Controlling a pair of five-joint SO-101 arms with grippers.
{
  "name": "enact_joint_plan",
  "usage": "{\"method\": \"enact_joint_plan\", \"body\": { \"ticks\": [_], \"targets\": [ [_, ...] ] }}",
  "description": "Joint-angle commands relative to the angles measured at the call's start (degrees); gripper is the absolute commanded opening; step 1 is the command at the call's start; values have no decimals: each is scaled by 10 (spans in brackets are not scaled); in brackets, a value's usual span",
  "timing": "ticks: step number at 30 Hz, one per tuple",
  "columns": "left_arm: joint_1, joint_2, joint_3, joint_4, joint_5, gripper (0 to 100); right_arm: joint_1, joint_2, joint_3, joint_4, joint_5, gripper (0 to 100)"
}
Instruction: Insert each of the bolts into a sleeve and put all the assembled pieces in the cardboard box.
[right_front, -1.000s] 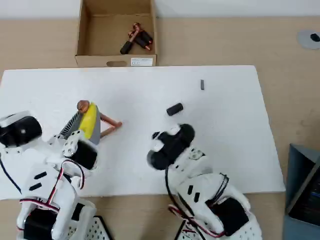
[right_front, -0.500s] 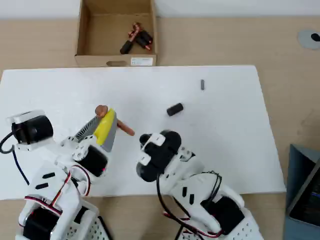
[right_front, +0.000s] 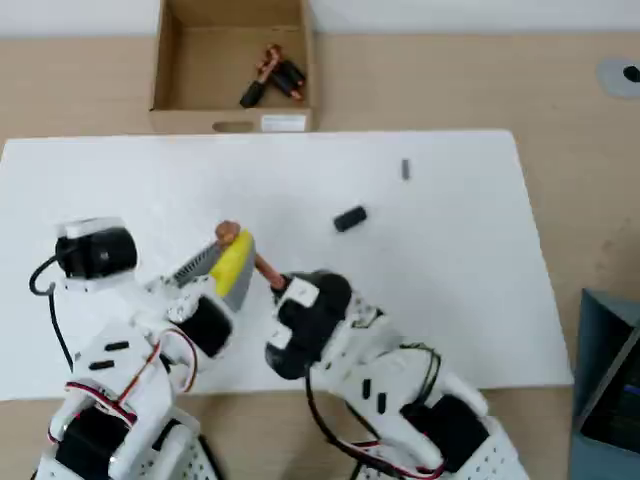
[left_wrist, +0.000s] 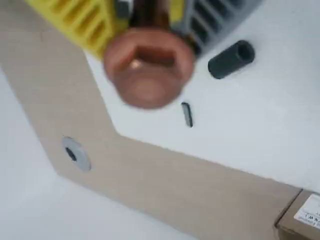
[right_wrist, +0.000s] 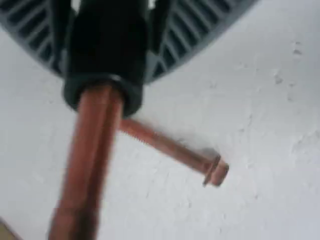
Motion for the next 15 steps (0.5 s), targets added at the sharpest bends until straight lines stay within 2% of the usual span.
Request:
{"method": "enact_joint_plan", "body": {
  "ticks": [1,5,10,15],
  "targets": [
    [6,-3,7,-15,2,1,-7,-63,-6,-32,5,9],
    [17,-3,9,-14,2,1,-7,-63,-2,-33,5,9],
    [76,-3,5,58,-2,1,-7,-63,-2,-33,5,9],
    [124,-4,7,106,-61,1,-7,-63,-2,-33,5,9]
  ]
}}
